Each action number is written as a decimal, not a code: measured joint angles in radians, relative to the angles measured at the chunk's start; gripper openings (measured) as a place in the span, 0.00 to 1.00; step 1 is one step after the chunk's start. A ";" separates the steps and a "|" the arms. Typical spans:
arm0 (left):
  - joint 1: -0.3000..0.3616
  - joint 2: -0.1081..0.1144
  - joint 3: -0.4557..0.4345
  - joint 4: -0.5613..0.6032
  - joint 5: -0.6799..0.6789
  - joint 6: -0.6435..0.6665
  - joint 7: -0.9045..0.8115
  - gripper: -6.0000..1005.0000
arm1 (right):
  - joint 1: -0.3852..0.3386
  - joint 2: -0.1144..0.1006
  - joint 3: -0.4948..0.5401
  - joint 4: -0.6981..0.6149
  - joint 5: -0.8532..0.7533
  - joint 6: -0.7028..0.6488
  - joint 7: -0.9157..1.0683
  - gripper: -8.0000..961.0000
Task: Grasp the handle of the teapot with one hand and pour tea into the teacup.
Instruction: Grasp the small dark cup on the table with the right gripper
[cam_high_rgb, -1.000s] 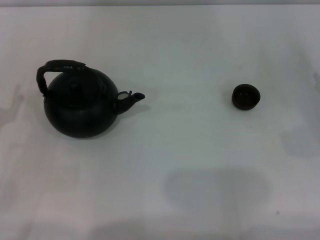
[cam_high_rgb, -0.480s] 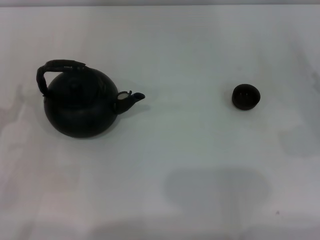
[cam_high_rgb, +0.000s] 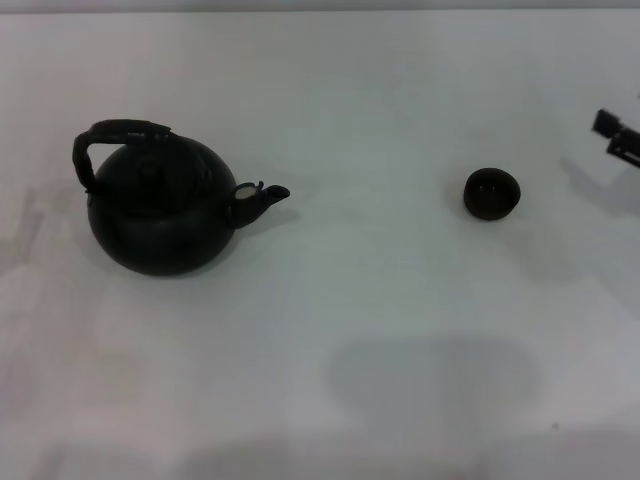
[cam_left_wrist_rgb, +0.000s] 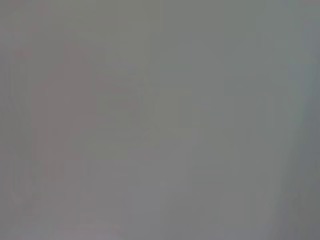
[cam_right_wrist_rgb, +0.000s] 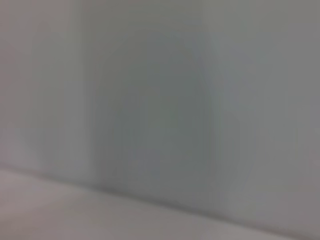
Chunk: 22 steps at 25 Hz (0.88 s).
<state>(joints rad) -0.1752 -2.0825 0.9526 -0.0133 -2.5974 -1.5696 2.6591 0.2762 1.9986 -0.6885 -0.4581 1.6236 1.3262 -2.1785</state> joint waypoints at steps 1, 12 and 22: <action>0.002 0.000 0.000 -0.004 0.001 -0.001 0.000 0.84 | 0.010 0.000 -0.001 -0.030 -0.050 0.002 0.033 0.87; 0.008 0.000 0.003 -0.018 0.052 -0.027 0.000 0.84 | 0.117 0.004 -0.166 -0.217 -0.373 0.015 0.288 0.87; 0.003 0.001 0.003 -0.009 0.054 -0.052 0.000 0.84 | 0.147 0.008 -0.294 -0.272 -0.438 0.012 0.325 0.87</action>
<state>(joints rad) -0.1722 -2.0818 0.9557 -0.0225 -2.5432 -1.6218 2.6586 0.4235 2.0066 -0.9826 -0.7302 1.1860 1.3381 -1.8539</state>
